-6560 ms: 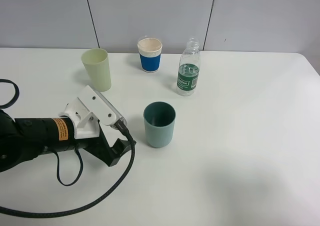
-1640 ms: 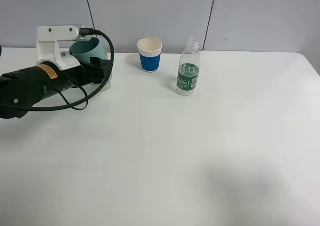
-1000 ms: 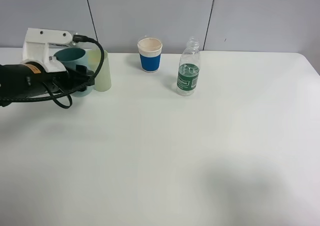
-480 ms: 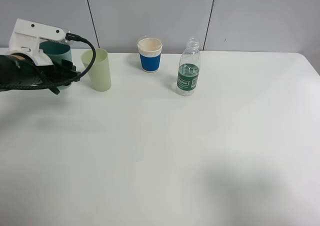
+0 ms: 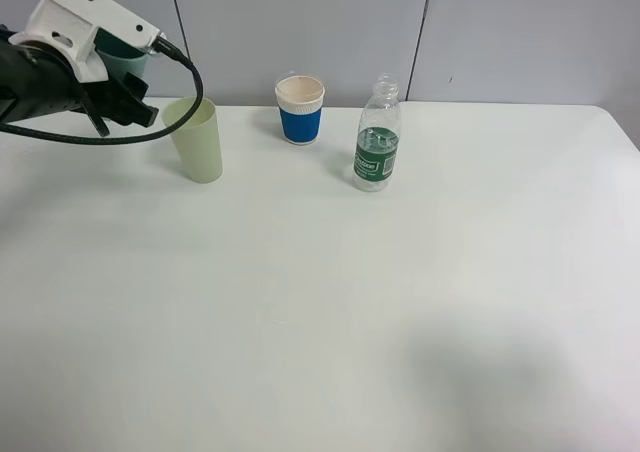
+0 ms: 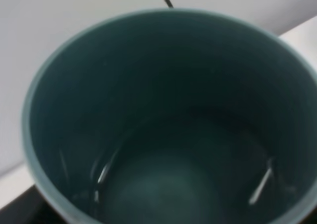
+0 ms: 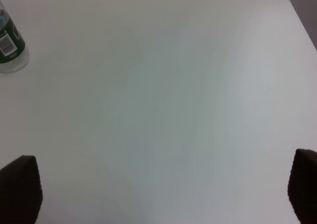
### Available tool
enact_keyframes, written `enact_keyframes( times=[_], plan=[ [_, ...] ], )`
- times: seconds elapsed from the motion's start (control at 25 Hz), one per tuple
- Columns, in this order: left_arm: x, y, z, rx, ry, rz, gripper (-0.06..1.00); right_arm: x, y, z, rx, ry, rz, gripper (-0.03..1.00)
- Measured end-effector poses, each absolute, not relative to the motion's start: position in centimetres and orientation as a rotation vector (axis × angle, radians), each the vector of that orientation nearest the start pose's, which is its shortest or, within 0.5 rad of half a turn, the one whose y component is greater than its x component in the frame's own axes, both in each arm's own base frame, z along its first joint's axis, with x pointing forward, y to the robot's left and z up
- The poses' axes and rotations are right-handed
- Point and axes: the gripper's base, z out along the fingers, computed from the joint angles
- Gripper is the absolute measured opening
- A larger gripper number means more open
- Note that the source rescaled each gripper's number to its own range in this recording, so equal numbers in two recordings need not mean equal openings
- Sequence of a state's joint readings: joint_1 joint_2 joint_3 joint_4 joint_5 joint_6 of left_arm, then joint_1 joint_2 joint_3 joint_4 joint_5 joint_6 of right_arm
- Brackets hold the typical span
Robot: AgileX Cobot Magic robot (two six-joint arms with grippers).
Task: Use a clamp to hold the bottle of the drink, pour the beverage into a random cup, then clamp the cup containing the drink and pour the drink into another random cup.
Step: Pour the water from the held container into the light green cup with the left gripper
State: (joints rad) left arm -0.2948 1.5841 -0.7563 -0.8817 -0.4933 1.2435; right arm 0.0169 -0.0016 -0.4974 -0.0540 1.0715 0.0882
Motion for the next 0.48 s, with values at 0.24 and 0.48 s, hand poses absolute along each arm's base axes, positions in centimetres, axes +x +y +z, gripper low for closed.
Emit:
enact_keyframes(
  times=[0.24, 0.48],
  plan=[
    [33.2, -6.5, 21.7, 0.549, 1.916, 0.531, 0.00, -0.5, -0.4, 27.6, 0.076, 2.053, 0.000, 1.00],
    [35.0, -7.0, 21.0, 0.672, 1.904, 0.617, 0.00, -0.5, -0.4, 27.6, 0.076, 2.053, 0.000, 1.00]
  ],
)
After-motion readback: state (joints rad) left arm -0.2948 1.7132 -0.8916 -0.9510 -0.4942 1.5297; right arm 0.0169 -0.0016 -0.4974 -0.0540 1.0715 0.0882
